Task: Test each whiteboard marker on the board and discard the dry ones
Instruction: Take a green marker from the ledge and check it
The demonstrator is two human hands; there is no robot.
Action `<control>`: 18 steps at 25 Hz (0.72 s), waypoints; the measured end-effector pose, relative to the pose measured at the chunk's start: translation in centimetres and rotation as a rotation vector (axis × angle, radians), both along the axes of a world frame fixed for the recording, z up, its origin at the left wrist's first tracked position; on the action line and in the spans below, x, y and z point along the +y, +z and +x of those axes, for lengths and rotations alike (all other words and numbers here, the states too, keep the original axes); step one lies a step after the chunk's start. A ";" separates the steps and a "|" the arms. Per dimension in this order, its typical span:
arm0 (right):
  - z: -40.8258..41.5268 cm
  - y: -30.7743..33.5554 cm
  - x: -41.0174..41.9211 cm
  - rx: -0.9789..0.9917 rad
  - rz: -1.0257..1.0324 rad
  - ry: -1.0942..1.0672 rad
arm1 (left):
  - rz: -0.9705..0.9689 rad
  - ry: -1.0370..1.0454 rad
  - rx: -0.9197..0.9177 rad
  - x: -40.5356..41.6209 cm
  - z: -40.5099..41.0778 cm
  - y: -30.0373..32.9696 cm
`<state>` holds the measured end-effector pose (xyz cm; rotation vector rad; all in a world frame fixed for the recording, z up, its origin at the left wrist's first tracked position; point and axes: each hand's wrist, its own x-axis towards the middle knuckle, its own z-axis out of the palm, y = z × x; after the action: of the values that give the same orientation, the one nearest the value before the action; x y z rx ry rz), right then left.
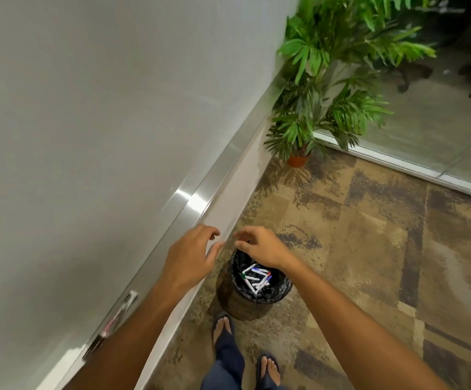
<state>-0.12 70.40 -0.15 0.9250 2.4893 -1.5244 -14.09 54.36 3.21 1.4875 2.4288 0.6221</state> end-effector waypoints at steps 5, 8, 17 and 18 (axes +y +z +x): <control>-0.9 4.4 -3.0 0.104 0.021 0.116 | -0.011 0.150 0.026 -4.1 0.9 3.9; -1.9 6.3 -5.0 0.154 0.028 0.193 | -0.001 0.239 0.073 -7.3 1.5 5.2; -6.4 9.5 -14.3 0.209 0.031 0.521 | 0.001 0.599 0.128 -19.6 3.8 5.4; -6.9 9.6 -15.5 0.205 0.029 0.559 | -0.006 0.631 0.131 -21.0 4.0 5.2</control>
<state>-7.02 54.95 9.46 0.0454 2.5912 -1.4388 -10.07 33.39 8.37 0.7512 3.0052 0.6360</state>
